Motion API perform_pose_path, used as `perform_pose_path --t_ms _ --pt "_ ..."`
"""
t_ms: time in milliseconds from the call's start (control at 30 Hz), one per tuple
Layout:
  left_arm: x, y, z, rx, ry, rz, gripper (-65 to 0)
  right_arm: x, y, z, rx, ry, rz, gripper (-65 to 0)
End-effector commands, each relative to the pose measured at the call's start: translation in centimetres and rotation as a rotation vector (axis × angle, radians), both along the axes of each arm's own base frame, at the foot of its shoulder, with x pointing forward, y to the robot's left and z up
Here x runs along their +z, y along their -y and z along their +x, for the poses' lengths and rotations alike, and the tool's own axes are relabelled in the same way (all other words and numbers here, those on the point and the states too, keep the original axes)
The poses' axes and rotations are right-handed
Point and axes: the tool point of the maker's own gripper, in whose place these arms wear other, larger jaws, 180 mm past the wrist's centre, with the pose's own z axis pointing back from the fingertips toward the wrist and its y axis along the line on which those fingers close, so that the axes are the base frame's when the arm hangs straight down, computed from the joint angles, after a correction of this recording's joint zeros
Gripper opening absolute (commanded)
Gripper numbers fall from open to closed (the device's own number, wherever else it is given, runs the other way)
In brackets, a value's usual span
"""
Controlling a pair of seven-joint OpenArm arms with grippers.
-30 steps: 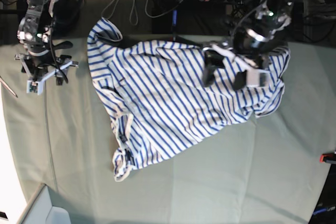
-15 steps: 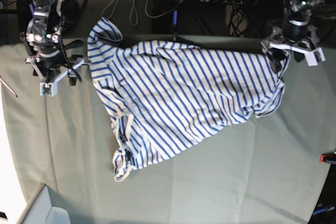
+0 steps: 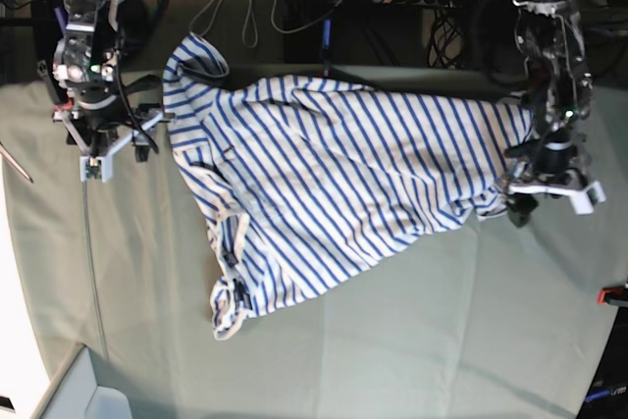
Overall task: Layout the t-shirt on the table in an organized manner, then fold the t-shirt properly
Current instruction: 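Reach the left gripper down along the shirt to its hem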
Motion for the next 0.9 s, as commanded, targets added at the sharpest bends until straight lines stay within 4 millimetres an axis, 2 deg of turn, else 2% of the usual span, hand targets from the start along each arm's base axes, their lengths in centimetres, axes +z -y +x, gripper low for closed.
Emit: perform_pose_path --t_ms 0,100,267,300,367,467,500,567,667,733,867 --pt "0.4 -0.2 1.0 -0.017 0.014 0.022 -15.4 1.0 0.3 0.8 0.010 0.041 -0.009 -26.2" --pt "-2.0 0.9 1.1 -0.064 -0.056 0.022 -15.4 1.0 0.3 0.7 0.010 0.039 -0.011 -26.2" --pt "-4.1 1.3 1.2 -0.072 -0.118 0.006 -15.9 1.0 0.2 0.7 0.009 0.039 -0.008 -26.2" --pt "-4.4 1.5 1.2 -0.080 -0.126 0.005 -18.3 1.0 0.2 0.8 0.009 0.041 -0.008 -26.2" --pt "-4.4 1.5 1.2 -0.091 -0.129 0.015 -30.1 1.0 0.2 0.8 0.009 0.041 -0.008 -26.2" --pt "-4.1 0.9 1.3 -0.084 -0.123 0.026 -61.0 1.0 0.2 0.8 0.009 0.041 -0.008 -26.2" --pt "-4.0 0.7 1.4 -0.085 -0.124 0.029 -65.0 1.0 0.2 0.8 0.009 0.041 -0.006 -26.2" --pt "-3.3 0.6 2.2 -0.085 -0.106 0.033 -62.7 1.0 0.2 0.8 0.009 0.042 -0.006 -26.2" --pt "-1.7 0.6 3.1 -0.088 -0.060 0.034 -65.0 1.2 0.1 1.2 0.010 0.050 -0.006 -26.2" --pt "1.7 0.5 4.4 -0.101 0.030 0.063 -64.9 1.4 0.1 1.4 0.010 0.056 -0.006 -26.2" --pt "8.9 -0.3 5.7 -0.078 0.215 0.104 -65.0 1.4 0.1 1.4 0.010 0.056 -0.006 -26.2"
